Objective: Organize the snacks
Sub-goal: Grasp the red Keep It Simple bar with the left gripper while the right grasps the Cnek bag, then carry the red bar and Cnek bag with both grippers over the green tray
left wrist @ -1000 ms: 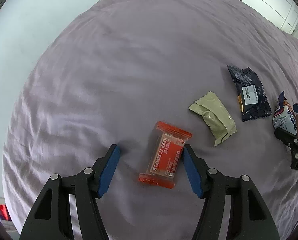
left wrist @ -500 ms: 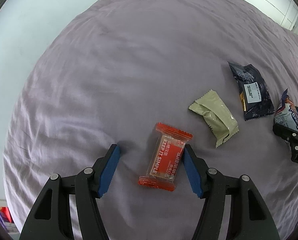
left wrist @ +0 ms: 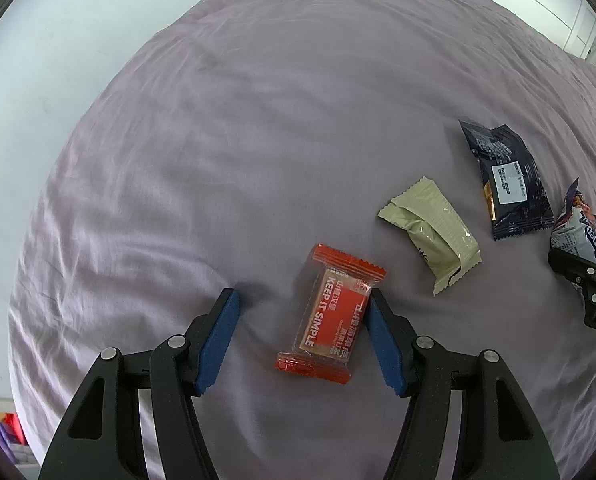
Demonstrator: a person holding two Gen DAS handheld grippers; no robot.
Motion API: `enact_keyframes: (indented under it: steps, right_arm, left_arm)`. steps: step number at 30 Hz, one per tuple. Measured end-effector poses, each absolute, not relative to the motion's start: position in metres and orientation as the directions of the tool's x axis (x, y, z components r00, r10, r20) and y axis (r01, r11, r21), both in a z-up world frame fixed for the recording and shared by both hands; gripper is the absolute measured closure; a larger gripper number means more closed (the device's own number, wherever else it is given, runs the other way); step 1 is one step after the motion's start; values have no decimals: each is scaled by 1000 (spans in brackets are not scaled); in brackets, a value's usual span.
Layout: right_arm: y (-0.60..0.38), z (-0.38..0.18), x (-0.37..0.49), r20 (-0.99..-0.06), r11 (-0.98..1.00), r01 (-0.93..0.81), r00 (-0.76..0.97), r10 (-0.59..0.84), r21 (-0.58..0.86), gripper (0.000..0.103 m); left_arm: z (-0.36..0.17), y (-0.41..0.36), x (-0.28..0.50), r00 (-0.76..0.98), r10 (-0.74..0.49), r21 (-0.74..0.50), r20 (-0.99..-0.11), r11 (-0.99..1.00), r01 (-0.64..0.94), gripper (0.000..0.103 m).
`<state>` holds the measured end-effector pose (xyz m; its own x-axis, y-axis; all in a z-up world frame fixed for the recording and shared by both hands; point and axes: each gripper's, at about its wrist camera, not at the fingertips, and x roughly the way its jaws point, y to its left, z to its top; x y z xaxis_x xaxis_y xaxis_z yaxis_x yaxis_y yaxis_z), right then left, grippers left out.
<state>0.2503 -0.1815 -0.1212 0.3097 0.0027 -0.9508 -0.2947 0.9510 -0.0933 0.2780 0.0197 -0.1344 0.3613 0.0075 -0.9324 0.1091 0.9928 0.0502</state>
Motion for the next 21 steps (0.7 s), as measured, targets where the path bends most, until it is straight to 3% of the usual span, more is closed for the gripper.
enact_keyframes:
  steps: [14, 16, 18, 21]
  right_arm:
    - [-173, -120, 243, -950, 951, -289, 312, -17, -112, 70]
    - [-173, -118, 243, -951, 951, -288, 309, -16, -110, 72]
    - [-172, -116, 242, -953, 951, -290, 304, -16, -108, 73]
    - [-173, -113, 241, -953, 952, -287, 302, -12, -103, 73]
  left_arm:
    - [-137, 24, 274, 362, -5, 36, -932, 994, 107, 46]
    - [-137, 27, 276, 364, -14, 27, -931, 994, 107, 55]
    - [-137, 29, 277, 360, -22, 15, -933, 995, 99, 75]
    - [-135, 35, 282, 346, -38, -9, -937, 996, 87, 82]
